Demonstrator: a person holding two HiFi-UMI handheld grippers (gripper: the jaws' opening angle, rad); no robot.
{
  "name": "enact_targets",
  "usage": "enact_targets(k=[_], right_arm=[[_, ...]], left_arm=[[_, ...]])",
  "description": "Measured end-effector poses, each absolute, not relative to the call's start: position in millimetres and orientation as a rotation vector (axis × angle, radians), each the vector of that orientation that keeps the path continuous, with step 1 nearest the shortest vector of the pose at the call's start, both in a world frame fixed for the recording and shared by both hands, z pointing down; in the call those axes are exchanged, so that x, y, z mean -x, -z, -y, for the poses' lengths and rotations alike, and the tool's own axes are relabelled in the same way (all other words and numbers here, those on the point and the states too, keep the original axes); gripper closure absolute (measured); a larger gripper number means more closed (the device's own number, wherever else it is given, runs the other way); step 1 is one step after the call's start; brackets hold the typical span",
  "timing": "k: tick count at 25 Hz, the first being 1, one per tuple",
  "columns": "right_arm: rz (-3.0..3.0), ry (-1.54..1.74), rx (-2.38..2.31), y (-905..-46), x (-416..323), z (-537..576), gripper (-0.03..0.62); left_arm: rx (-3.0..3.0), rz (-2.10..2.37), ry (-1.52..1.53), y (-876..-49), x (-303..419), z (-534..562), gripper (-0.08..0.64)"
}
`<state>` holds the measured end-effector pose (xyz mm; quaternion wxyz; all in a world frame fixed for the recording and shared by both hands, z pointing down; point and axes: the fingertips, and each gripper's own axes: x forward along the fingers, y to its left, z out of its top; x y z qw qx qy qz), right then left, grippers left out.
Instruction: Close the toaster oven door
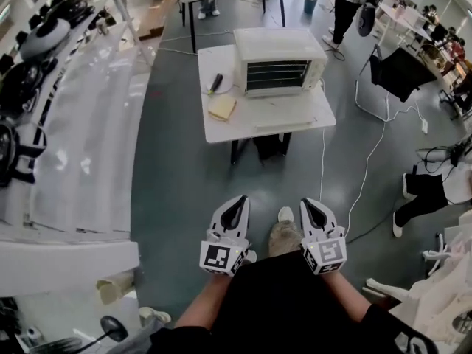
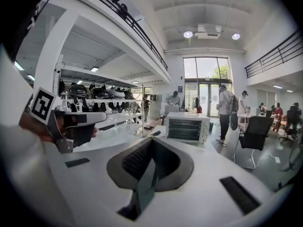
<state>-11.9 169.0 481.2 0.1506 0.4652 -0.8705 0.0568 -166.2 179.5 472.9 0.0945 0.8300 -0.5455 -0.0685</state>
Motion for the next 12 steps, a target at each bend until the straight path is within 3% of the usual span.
enact_targets(k=[12], right_arm=[[2.606,-0.245,-1.083,-497.3,-59.3,-11.1,0.571]], left_arm=[[-2.377,1.671,0.118,-476.3,66.8,-49.5,0.541]])
